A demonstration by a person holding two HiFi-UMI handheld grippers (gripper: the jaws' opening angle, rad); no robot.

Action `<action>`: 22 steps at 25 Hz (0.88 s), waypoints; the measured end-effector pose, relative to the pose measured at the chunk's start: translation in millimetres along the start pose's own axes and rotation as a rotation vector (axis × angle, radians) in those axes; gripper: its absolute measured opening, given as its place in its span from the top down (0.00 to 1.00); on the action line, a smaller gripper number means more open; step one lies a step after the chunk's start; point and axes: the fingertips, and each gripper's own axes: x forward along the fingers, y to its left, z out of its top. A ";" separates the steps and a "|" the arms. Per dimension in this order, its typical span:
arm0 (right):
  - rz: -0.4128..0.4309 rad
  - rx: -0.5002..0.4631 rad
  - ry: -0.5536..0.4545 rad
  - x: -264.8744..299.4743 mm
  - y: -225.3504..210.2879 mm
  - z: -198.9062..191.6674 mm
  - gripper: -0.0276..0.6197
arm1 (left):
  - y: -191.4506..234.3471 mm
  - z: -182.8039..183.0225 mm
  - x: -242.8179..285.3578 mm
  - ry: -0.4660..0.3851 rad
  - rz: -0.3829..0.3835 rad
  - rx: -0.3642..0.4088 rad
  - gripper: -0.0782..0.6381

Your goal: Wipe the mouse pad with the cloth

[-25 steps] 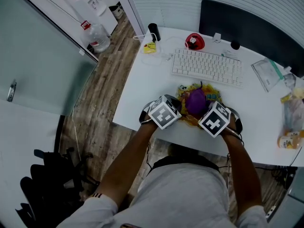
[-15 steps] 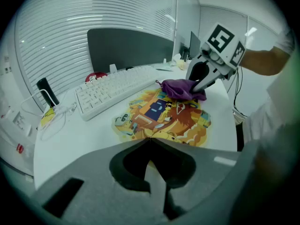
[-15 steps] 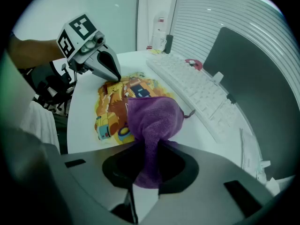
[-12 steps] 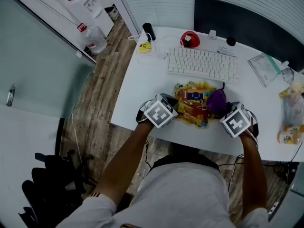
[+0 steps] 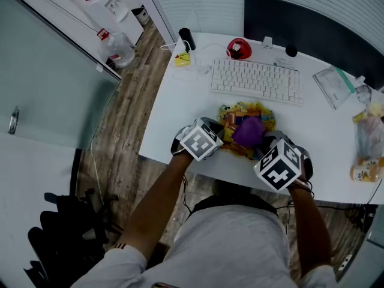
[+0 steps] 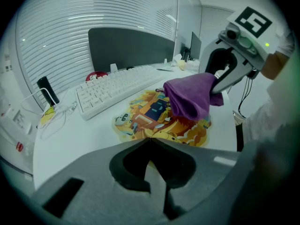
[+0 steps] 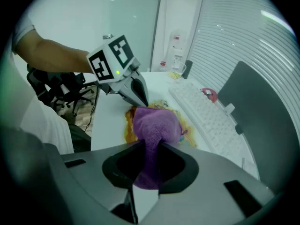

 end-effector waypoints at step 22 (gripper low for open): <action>0.061 -0.097 0.132 31.2 18.0 -39.5 0.85 | 1.3 -1.1 -0.2 0.004 0.013 -0.008 0.87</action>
